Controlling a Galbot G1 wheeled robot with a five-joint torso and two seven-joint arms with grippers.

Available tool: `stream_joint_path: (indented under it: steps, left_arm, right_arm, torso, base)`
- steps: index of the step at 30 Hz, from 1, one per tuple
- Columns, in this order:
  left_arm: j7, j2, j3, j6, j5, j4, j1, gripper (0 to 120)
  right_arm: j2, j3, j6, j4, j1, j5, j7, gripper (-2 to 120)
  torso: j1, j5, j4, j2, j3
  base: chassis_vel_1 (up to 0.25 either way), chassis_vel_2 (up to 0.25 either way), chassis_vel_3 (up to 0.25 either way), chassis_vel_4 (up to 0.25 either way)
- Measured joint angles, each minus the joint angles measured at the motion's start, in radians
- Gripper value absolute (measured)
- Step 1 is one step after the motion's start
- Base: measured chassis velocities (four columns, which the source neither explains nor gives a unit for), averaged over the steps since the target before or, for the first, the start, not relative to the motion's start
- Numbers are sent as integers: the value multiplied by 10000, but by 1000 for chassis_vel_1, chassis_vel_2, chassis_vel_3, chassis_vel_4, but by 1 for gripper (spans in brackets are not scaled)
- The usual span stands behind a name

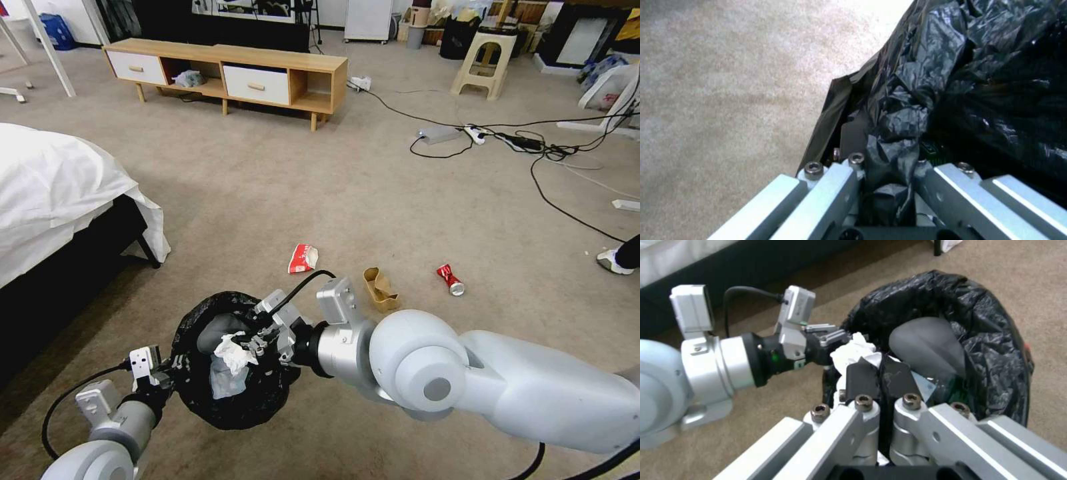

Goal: Pick up the trash bin, then pick up the garbage from the floor and place it into the trash bin.

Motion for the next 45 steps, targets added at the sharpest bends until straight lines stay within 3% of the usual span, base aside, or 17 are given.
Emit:
stream_joint_path:
  steps: [11,15,29,45]
  left_arm:
    - [19,45,-29,0,-18,-56,21,1]
    - [21,60,-39,0,-29,-105,60,1]
    - [22,89,-94,-11,-69,-196,129,1]
    - [42,53,-96,-25,-34,-241,175,1]
  right_arm:
    - [127,-115,0,-151,-38,-60,-1,8]
    - [162,-152,6,-182,-64,-88,5,17]
    - [41,-130,34,-153,-192,-174,63,73]
    - [-63,-8,45,-64,-225,-208,52,81]
  torso:
    - [0,0,-1,0,0]
    - [0,0,0,0,0]
    - [0,0,0,0,0]
    - [0,0,0,0,0]
  base:
    - [0,0,0,0]
    - [0,0,0,0]
    - [0,0,0,0]
    - [0,0,0,0]
